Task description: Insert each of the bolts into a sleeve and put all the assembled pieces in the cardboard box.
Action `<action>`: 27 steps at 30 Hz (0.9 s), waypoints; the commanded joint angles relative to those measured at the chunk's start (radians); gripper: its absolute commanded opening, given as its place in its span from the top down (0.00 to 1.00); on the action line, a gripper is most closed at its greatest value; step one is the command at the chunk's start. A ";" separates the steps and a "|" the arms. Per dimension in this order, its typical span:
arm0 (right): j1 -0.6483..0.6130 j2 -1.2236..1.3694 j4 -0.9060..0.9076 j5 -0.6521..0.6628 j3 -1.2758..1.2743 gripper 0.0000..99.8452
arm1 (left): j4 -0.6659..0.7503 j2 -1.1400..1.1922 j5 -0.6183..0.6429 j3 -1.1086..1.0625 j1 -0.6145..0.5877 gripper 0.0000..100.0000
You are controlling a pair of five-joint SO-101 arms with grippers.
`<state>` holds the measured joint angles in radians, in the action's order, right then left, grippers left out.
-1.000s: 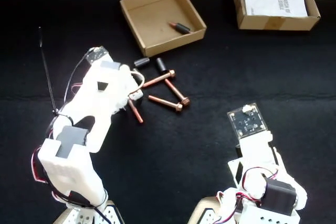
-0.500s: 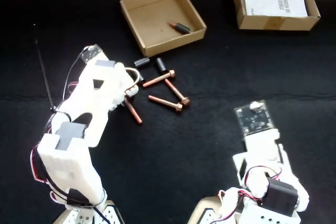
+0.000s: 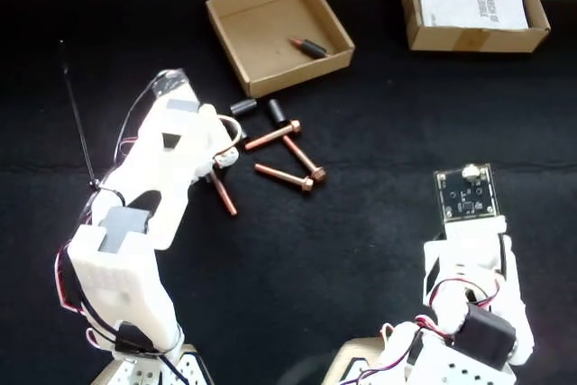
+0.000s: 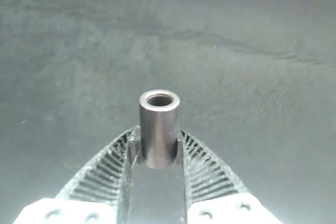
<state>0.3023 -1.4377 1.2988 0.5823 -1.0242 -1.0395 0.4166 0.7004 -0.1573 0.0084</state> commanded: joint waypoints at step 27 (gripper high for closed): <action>-0.573 -0.013 -0.777 -0.746 -0.395 0.99 | -0.695 -0.174 -0.338 0.831 0.119 0.99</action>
<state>-0.2302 -1.4362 0.5700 -0.1158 -1.4047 -1.7300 0.3736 0.3813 0.6268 0.0637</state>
